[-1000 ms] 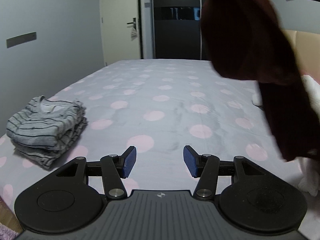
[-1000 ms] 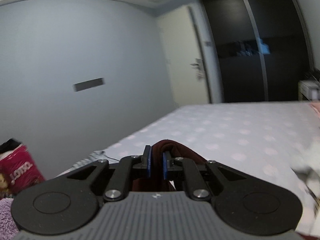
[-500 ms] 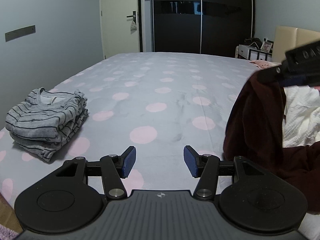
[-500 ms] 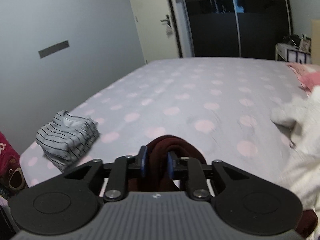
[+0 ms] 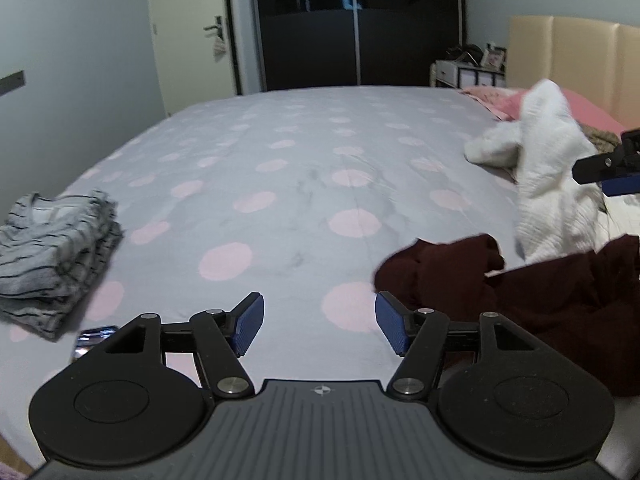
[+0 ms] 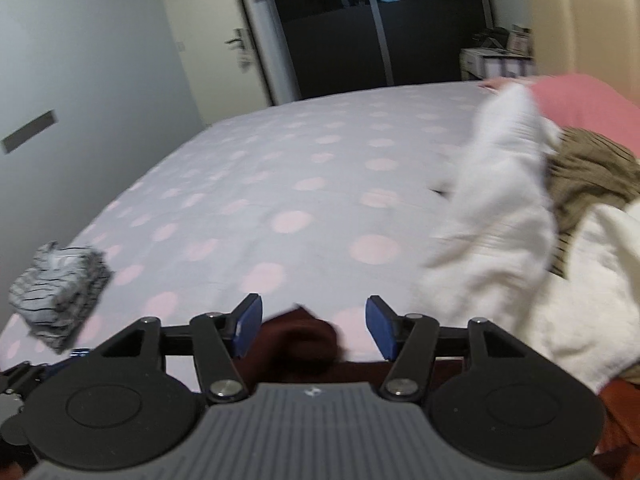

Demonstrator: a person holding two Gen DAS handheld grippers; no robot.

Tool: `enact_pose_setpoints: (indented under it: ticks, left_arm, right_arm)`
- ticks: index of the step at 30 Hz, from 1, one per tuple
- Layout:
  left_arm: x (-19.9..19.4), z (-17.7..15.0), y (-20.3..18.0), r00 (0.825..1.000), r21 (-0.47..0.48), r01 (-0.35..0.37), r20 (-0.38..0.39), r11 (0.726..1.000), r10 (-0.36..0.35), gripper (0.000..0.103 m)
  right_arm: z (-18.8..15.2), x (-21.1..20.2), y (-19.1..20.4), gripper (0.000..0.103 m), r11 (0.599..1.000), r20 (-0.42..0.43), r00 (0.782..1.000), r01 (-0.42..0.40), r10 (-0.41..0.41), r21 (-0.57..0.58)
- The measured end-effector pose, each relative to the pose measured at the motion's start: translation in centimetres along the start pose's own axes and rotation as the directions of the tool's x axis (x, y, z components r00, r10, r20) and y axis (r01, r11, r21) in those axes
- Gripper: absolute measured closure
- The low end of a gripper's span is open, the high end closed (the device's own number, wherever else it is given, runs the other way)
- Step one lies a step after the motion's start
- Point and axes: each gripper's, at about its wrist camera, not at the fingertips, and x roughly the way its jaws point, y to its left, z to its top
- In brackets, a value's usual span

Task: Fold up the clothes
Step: 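Pull the maroon sweater out of the pile with the right gripper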

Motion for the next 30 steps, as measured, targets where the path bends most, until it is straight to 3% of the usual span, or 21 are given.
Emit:
enact_pose_setpoints:
  ticks: [9,14,18,21,23,25,28,30]
  left_arm:
    - [2.8,0.1,-4.3,0.989,0.005,0.146,-0.038,0.989,-0.146,0.038]
    - [5.2,0.0,-6.1,0.987,0.016,0.150,-0.061,0.989,-0.149,0.039]
    - [6.6,-0.1,-6.5,0.984,0.023,0.158,-0.092,0.987,-0.155,0.058]
    - [7.2,-0.3,-6.2,0.970,-0.025,0.203,-0.132,0.979,-0.204,0.075]
    - [7.3,-0.3,-6.0,0.965,-0.035,0.218,-0.141,0.975,-0.221,0.084]
    - [7.0,-0.2,-5.9,0.966,-0.026,0.226,-0.126,0.974,-0.228,0.093]
    - [6.1,0.1,-5.5,0.973,-0.014,0.218,-0.077,0.976,-0.219,0.094]
    - [5.3,0.5,-5.2,0.980,-0.012,0.198,-0.029,0.980,-0.199,0.095]
  right_arm:
    - [-3.7,1.2,-5.7,0.037,0.994,-0.119,0.988,0.100,-0.094,0.046]
    - [-5.5,1.1,-8.1,0.030,0.984,-0.135,0.975,0.180,-0.177,0.010]
    - [-6.1,1.0,-10.3,0.023,0.971,-0.151,0.962,0.236,-0.226,0.050]
    - [-7.1,1.7,-12.0,0.022,0.958,-0.210,0.946,0.272,-0.248,0.091]
    - [-7.7,2.1,-12.9,0.027,0.954,-0.242,0.944,0.264,-0.224,0.145]
    - [-8.3,2.4,-13.3,0.071,0.951,-0.265,0.950,0.225,-0.165,0.212]
    - [-8.0,2.3,-12.1,0.083,0.959,-0.273,0.952,0.196,-0.136,0.204]
    - [-7.4,2.0,-10.7,0.085,0.971,-0.257,0.959,0.168,-0.121,0.172]
